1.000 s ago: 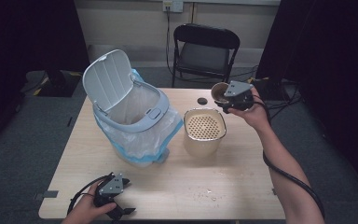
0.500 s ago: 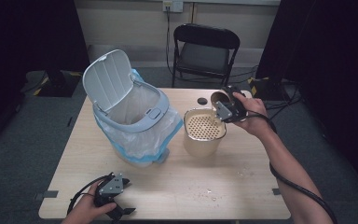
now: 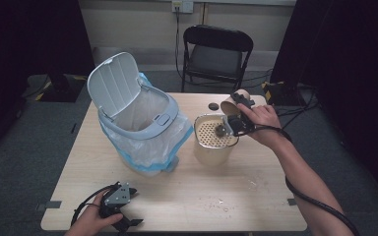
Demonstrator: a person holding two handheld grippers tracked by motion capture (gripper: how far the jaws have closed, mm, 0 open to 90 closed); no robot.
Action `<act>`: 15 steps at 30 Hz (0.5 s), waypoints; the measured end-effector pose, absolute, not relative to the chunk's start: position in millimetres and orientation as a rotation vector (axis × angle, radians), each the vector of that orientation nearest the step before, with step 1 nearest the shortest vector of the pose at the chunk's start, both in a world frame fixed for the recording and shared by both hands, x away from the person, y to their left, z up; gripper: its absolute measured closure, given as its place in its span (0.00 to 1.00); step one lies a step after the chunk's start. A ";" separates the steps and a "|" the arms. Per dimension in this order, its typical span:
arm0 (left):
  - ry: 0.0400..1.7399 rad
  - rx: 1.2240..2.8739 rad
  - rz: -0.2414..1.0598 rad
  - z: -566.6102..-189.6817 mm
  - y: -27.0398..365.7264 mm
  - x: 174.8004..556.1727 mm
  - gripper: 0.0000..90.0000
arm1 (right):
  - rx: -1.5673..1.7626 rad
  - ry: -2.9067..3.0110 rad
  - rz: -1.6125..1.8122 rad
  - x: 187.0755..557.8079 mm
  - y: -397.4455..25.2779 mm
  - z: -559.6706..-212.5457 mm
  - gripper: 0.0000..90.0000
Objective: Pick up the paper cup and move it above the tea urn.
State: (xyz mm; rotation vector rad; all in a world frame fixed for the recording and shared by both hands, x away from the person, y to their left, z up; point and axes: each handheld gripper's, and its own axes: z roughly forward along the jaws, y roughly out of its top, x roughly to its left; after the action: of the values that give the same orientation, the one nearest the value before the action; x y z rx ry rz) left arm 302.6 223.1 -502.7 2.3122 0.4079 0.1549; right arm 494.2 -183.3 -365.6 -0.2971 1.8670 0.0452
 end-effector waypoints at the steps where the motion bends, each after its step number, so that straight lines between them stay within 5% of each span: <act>1: 0.408 2.312 0.155 -502.7 223.1 302.6 0.00 | -0.215 1.910 0.119 496.9 -187.0 -362.0 0.32; 15: 0.408 2.312 0.155 -502.7 223.0 302.6 0.00 | 0.624 2.214 0.838 525.5 -242.2 -343.4 0.31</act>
State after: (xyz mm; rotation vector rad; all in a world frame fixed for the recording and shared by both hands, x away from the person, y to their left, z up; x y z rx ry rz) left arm 302.6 223.0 -502.7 2.3115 0.4080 0.1549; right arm 525.5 -242.2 -343.4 0.6236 2.2135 0.8383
